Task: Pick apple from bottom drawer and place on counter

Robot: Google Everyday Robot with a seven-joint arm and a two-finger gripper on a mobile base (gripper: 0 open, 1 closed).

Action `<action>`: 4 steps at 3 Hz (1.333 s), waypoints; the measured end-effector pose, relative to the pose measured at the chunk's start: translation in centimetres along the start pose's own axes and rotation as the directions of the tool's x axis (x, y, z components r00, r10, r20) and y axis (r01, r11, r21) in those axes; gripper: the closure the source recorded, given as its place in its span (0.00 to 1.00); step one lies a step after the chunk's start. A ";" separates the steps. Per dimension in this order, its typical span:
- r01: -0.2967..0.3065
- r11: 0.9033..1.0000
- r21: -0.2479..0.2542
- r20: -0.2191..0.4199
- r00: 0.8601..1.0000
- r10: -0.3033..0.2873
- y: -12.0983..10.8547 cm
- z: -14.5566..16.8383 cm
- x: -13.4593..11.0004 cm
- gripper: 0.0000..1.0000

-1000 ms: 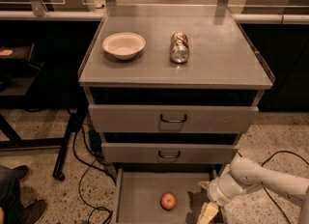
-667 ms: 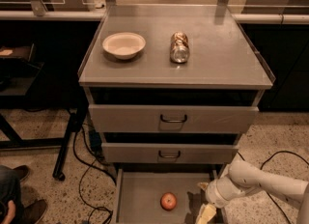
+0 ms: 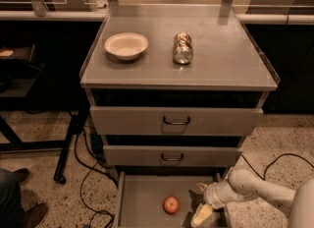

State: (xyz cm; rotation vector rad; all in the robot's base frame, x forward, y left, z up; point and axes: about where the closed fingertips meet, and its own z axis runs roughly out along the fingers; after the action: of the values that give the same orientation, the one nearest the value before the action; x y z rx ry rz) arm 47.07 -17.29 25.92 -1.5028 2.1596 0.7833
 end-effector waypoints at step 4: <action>-0.018 0.998 -0.068 0.112 0.993 0.026 -2.2 8.1 1.1 0.00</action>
Offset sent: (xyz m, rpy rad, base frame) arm -0.0142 0.0141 -0.0295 0.0743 0.0783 0.0503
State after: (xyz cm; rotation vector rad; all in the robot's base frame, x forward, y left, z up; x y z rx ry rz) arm 48.78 -13.44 18.60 -1.4330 2.0895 0.9333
